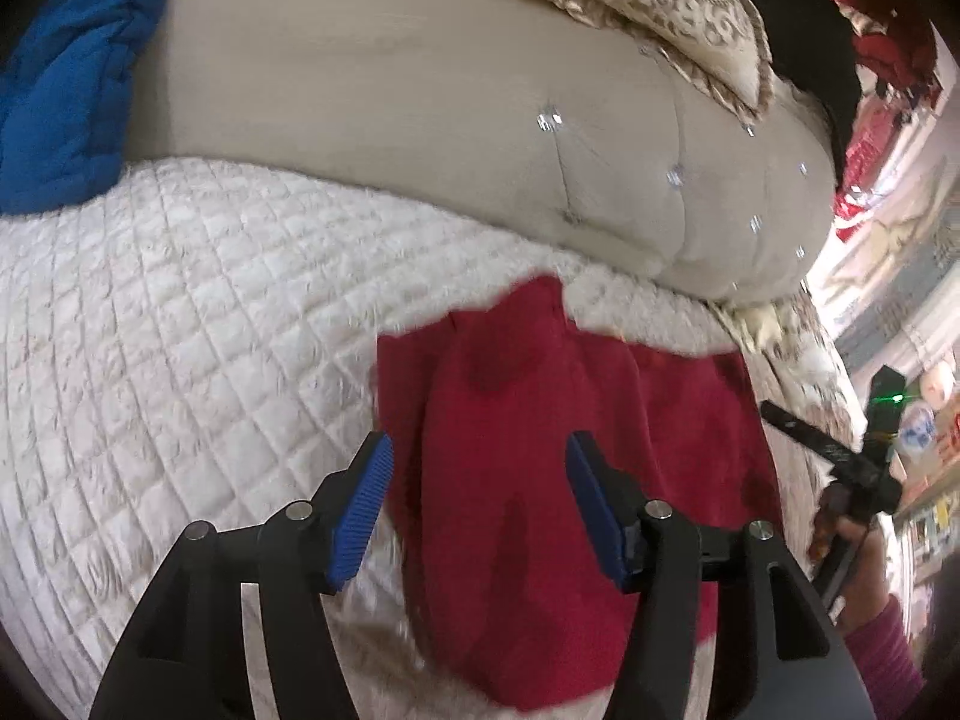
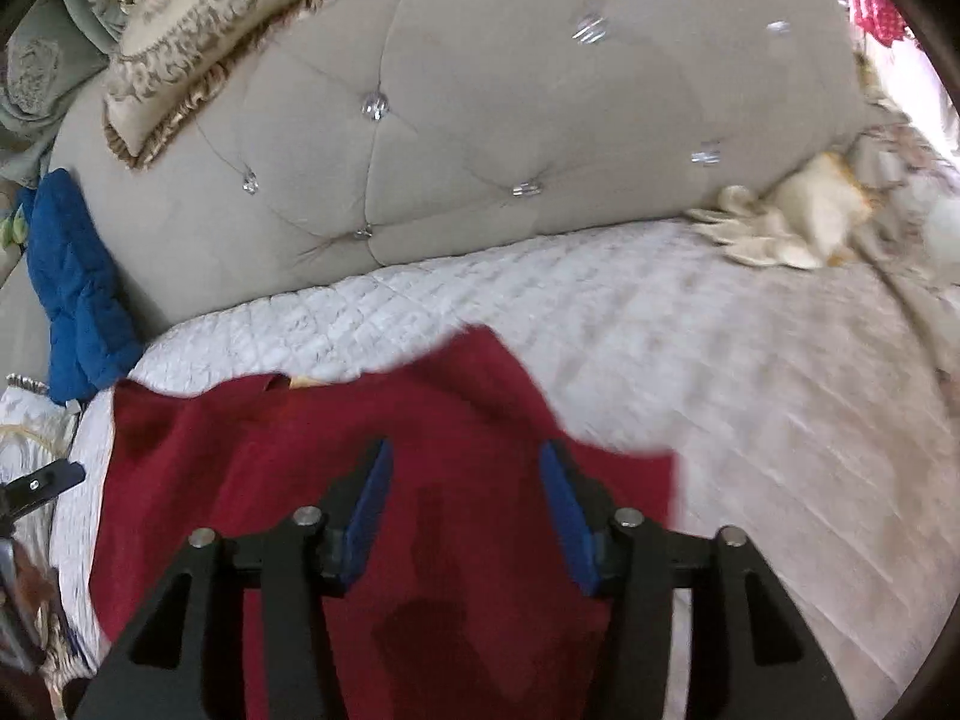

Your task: Fold small clothes

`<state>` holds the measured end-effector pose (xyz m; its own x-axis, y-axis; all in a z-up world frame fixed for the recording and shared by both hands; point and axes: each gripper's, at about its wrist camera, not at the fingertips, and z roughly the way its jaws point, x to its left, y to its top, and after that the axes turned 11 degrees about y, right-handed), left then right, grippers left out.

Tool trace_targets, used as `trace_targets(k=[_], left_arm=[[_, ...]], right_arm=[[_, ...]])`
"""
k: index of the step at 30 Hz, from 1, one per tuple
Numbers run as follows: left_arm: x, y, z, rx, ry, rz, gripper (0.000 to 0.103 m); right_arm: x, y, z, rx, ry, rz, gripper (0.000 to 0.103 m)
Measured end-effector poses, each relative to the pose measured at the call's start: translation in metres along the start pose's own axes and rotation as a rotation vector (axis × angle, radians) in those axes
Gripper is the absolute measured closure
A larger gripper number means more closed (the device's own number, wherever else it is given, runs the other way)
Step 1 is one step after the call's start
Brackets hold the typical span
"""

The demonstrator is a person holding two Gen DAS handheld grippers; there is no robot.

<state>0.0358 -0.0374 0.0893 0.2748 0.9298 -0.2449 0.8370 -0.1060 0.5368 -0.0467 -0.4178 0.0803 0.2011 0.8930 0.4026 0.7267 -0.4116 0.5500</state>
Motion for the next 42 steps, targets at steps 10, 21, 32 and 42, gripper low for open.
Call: trace_targets(k=[10, 21, 32, 42], left_arm=[[0.002, -0.053, 0.016, 0.108, -0.006, 0.003, 0.065], [0.003, -0.059, 0.006, 0.096, -0.005, 0.031, 0.065], [-0.005, -0.061, 0.009, 0.084, 0.014, 0.106, 0.065], [0.006, -0.068, 0.003, 0.085, -0.043, 0.141, 0.065]], right_arm=[[-0.008, -0.051, -0.020, 0.093, 0.030, -0.048, 0.063], [-0.016, -0.047, -0.022, 0.111, -0.112, 0.025, 0.095], [0.119, 0.008, 0.026, 0.074, 0.271, -0.126, 0.048], [0.215, 0.012, 0.190, 0.328, 0.258, -0.159, 0.038]])
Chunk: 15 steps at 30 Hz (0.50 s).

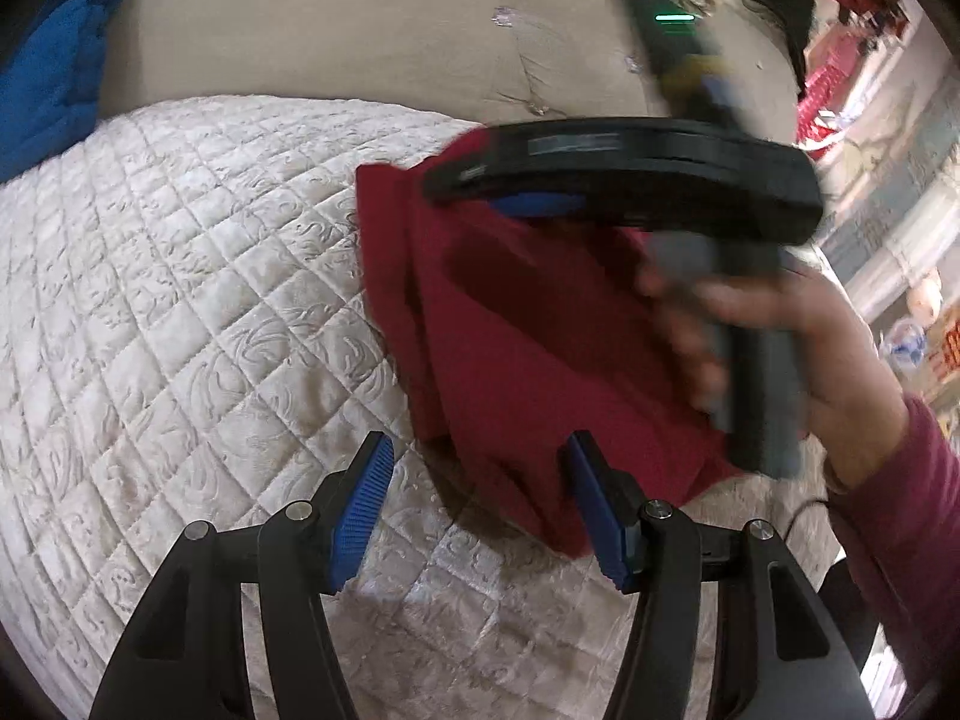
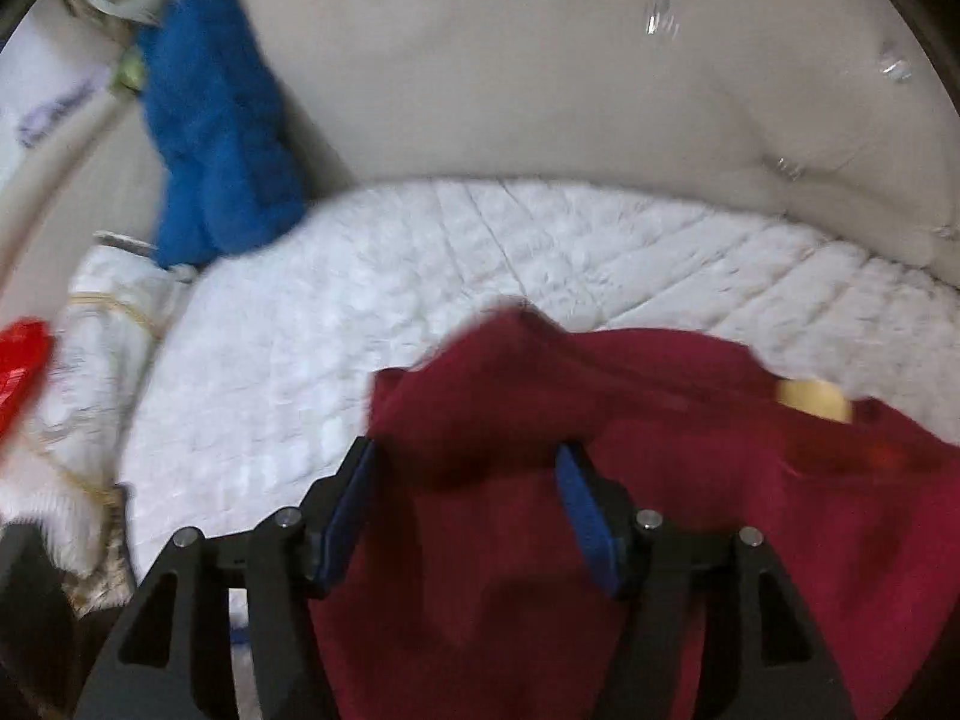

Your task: Fold small clothes

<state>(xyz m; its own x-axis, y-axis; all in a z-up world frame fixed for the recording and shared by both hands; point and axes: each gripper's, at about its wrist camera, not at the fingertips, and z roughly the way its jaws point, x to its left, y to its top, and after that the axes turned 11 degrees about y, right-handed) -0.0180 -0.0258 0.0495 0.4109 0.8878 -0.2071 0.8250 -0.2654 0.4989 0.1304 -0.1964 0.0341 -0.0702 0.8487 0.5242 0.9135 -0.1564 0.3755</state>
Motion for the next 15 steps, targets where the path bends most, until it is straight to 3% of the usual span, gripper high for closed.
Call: trace_targets(k=[5, 8, 10, 13, 14, 15], left_arm=[[-0.001, -0.012, -0.010, 0.004, -0.043, 0.085, 0.065], [-0.001, -0.020, -0.011, 0.017, -0.027, 0.109, 0.064], [0.000, -0.023, -0.013, 0.017, -0.014, 0.114, 0.065], [0.002, -0.033, -0.020, 0.015, 0.037, 0.128, 0.065], [0.003, -0.035, -0.022, 0.016, 0.046, 0.129, 0.065], [0.004, -0.038, -0.025, 0.017, 0.049, 0.128, 0.065]], right_arm=[[0.014, -0.015, -0.029, -0.002, 0.024, 0.032, 0.037], [0.044, -0.025, -0.043, 0.044, 0.054, -0.055, 0.034], [0.063, -0.037, -0.037, 0.100, 0.048, -0.106, 0.029], [0.079, -0.056, -0.010, 0.212, -0.013, -0.164, 0.030], [0.083, -0.061, -0.004, 0.216, -0.062, -0.201, 0.034], [0.085, -0.066, -0.003, 0.196, -0.136, -0.256, 0.059]])
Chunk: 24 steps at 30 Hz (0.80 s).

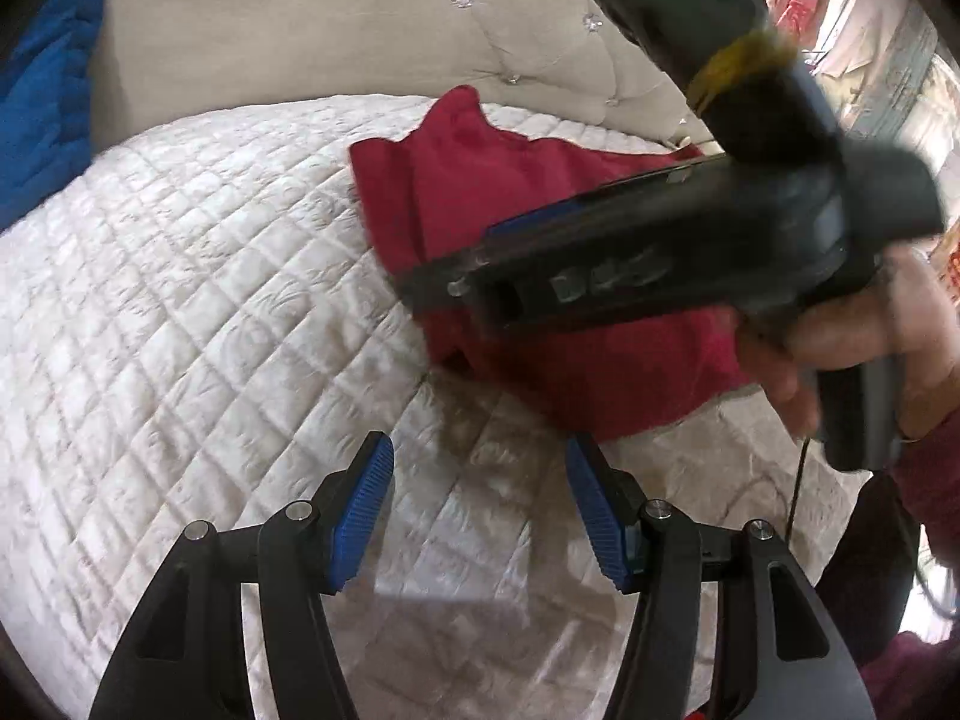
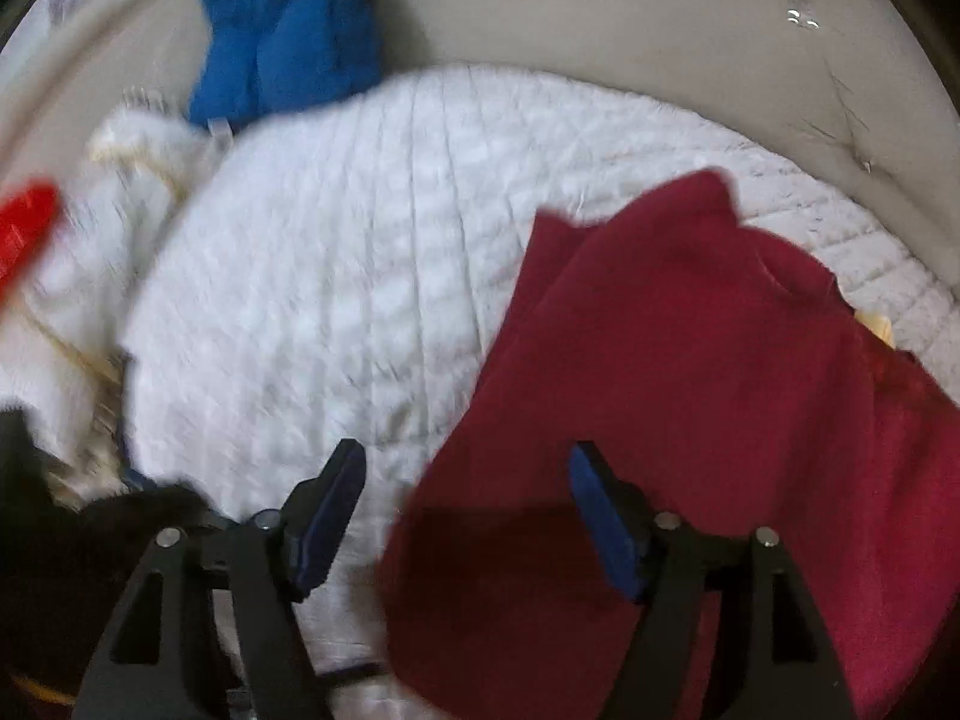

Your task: Fold small clothes

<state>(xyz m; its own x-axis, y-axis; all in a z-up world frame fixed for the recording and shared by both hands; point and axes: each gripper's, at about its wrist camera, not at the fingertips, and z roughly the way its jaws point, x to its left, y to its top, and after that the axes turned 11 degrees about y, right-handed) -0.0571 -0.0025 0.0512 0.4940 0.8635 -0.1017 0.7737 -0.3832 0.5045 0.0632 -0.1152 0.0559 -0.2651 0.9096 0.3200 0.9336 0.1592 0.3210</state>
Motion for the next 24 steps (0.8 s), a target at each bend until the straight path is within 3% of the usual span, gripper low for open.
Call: trace_targets(k=[1, 3, 6, 8, 11, 13, 15, 16, 18, 21, 24], left_arm=[[0.002, -0.002, -0.003, 0.000, -0.002, -0.002, 0.065], [0.006, -0.006, -0.012, -0.010, -0.002, -0.002, 0.065], [0.011, -0.004, -0.026, -0.039, 0.001, -0.007, 0.065], [0.013, 0.001, -0.031, -0.061, -0.004, -0.022, 0.065], [0.012, 0.005, -0.036, -0.070, -0.004, -0.035, 0.065], [0.005, 0.011, -0.037, -0.077, -0.015, -0.039, 0.065], [-0.001, 0.019, -0.036, -0.088, -0.034, -0.052, 0.065], [-0.005, 0.023, -0.036, -0.096, -0.043, -0.055, 0.065], [-0.013, 0.032, -0.032, -0.109, -0.045, -0.054, 0.064], [-0.025, 0.051, -0.019, -0.130, -0.051, -0.058, 0.065], [-0.034, 0.070, -0.001, -0.135, -0.034, -0.074, 0.065]], right_arm=[[0.000, 0.000, -0.002, -0.010, -0.003, -0.008, 0.078], [-0.004, 0.000, -0.022, -0.052, 0.109, 0.031, 0.099], [-0.003, 0.003, -0.051, -0.151, 0.216, 0.029, 0.099], [-0.006, 0.007, -0.050, -0.169, 0.256, 0.056, 0.099], [-0.021, 0.002, -0.016, -0.108, 0.333, 0.135, 0.099], [-0.028, -0.009, 0.001, -0.064, 0.353, 0.169, 0.092], [-0.037, -0.019, -0.011, -0.108, 0.406, 0.212, 0.087], [-0.041, -0.025, -0.024, -0.138, 0.410, 0.226, 0.073], [-0.055, -0.038, -0.064, -0.248, 0.316, 0.219, 0.054], [-0.094, -0.062, -0.119, -0.386, 0.105, 0.234, 0.048], [-0.151, -0.079, -0.145, -0.426, -0.078, 0.339, 0.048]])
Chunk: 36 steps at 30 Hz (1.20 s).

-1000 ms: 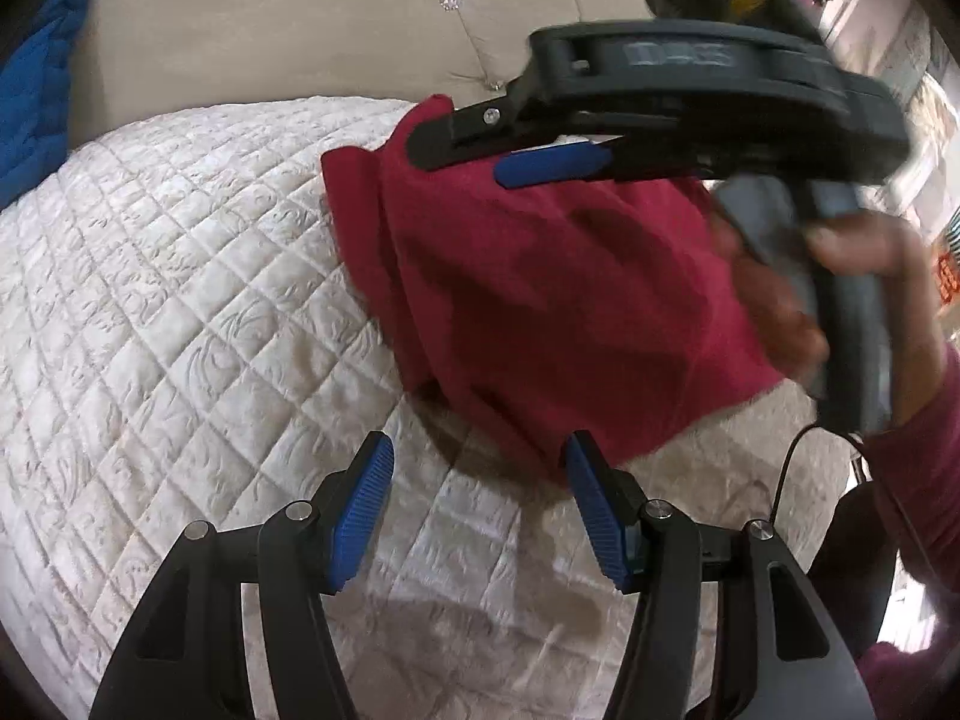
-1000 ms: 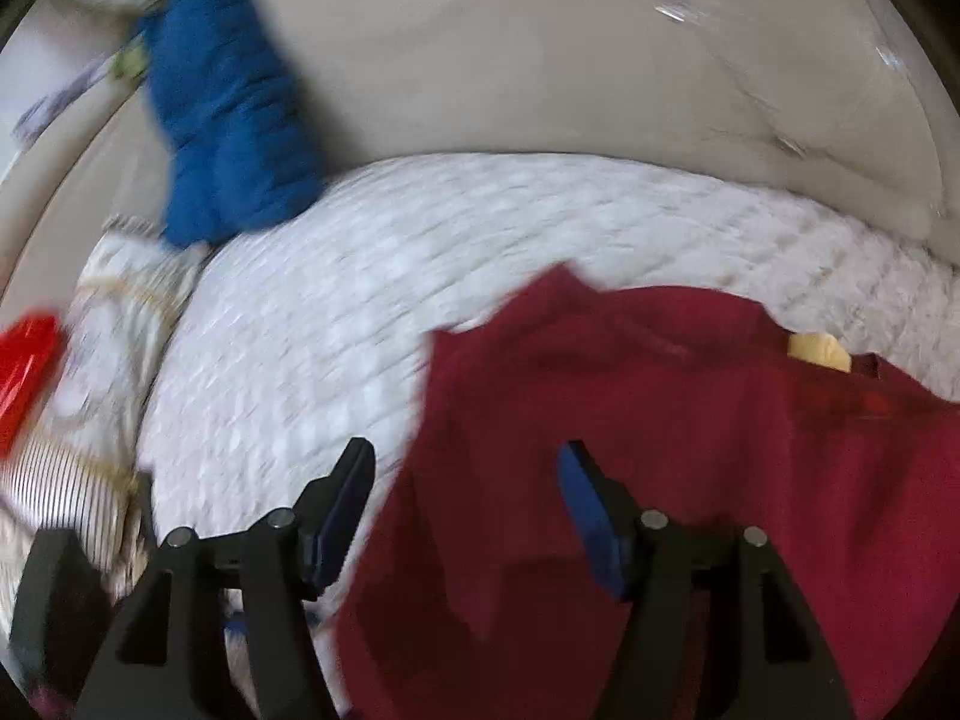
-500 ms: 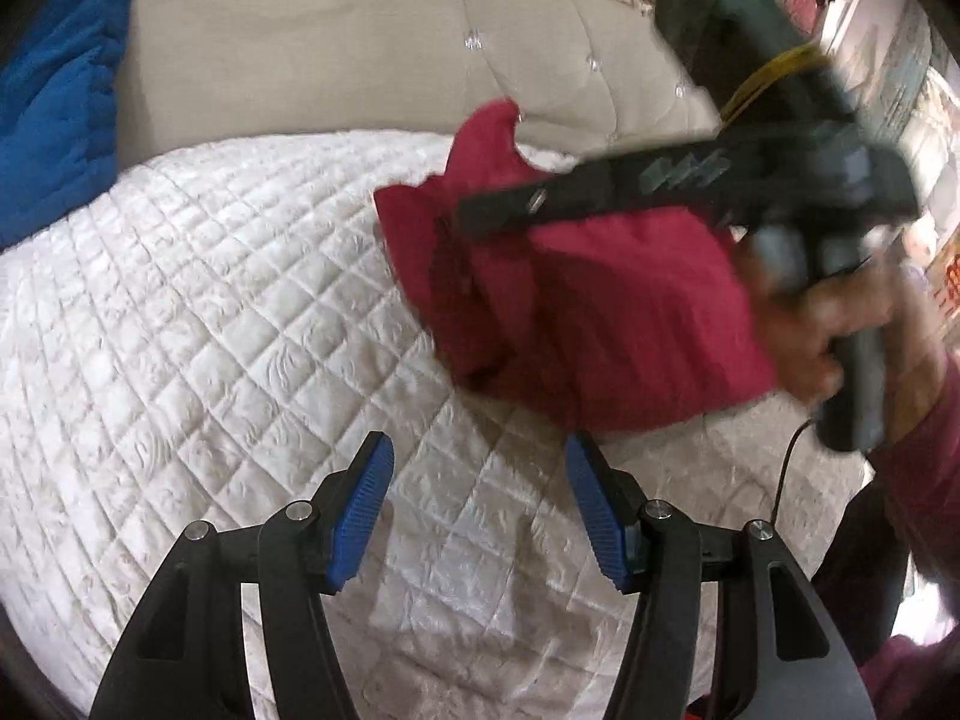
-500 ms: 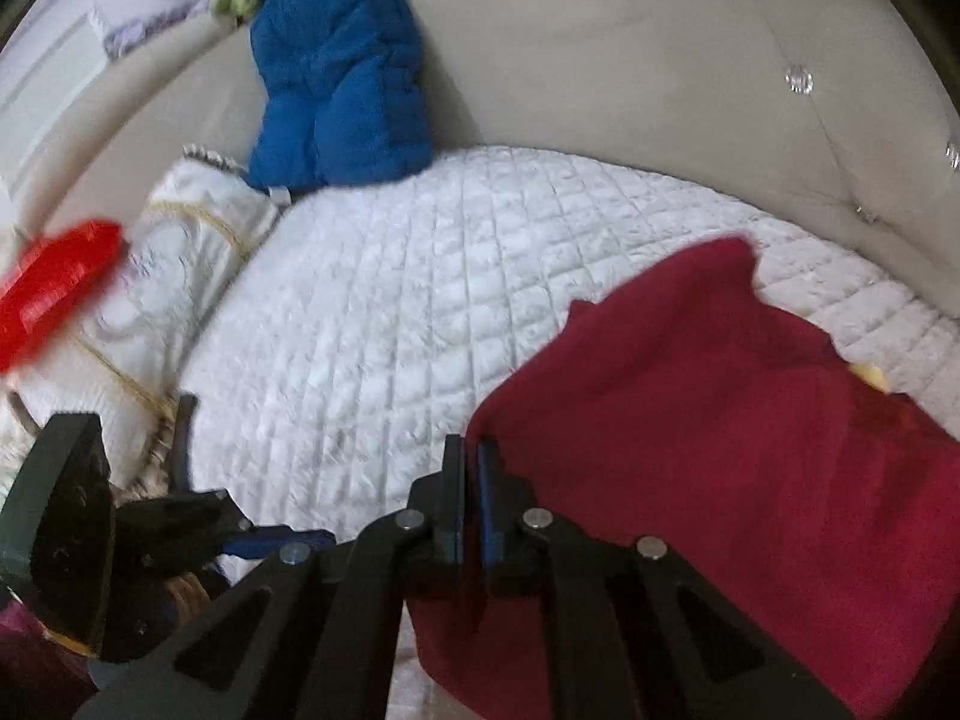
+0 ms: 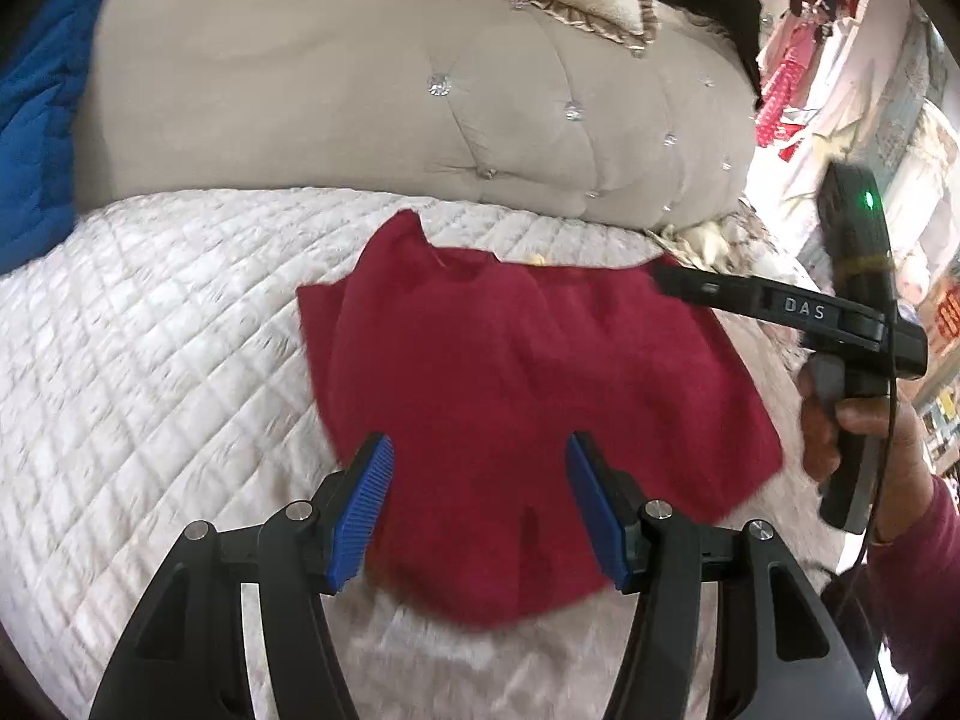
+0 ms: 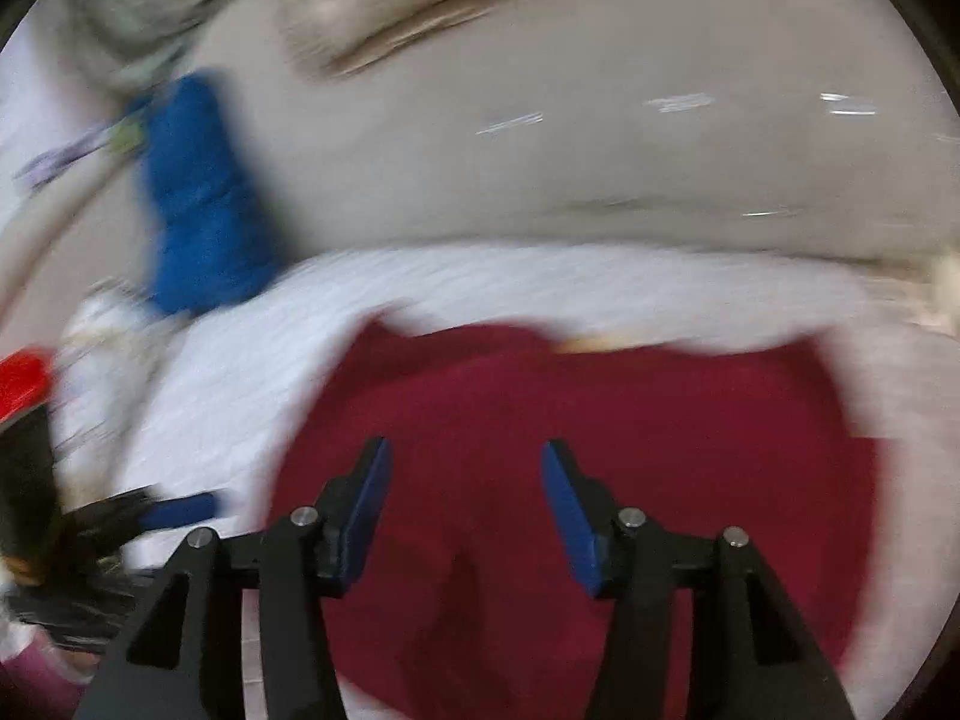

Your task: Fold small clothes

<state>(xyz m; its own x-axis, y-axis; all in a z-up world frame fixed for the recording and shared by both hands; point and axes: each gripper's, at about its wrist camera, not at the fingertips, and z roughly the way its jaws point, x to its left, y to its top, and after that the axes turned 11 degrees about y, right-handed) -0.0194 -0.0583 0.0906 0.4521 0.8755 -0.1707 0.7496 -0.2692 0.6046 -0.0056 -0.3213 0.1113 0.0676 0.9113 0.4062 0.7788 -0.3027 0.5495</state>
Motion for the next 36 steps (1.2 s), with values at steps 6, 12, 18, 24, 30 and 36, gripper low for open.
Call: trace_targets(k=[6, 12, 18, 24, 30, 36], left_arm=[[0.002, 0.021, 0.039, 0.024, 0.057, -0.081, 0.065], [0.020, 0.038, 0.083, 0.078, 0.125, -0.157, 0.065], [0.006, 0.038, 0.082, 0.057, 0.172, -0.102, 0.065], [0.006, 0.040, 0.079, 0.055, 0.174, -0.092, 0.065], [0.006, 0.039, 0.069, 0.053, 0.176, -0.092, 0.065], [0.001, 0.038, 0.047, 0.023, 0.194, -0.070, 0.065]], right_arm=[[-0.098, 0.007, 0.000, -0.030, -0.172, 0.152, 0.054], [-0.147, 0.001, 0.018, -0.031, -0.208, 0.249, 0.061], [-0.114, 0.000, -0.027, -0.102, -0.210, 0.152, 0.060], [-0.075, -0.016, -0.041, -0.066, -0.112, 0.059, 0.057], [-0.101, -0.027, -0.012, 0.056, -0.193, 0.130, 0.064], [-0.060, -0.007, -0.028, -0.013, -0.109, 0.098, 0.056]])
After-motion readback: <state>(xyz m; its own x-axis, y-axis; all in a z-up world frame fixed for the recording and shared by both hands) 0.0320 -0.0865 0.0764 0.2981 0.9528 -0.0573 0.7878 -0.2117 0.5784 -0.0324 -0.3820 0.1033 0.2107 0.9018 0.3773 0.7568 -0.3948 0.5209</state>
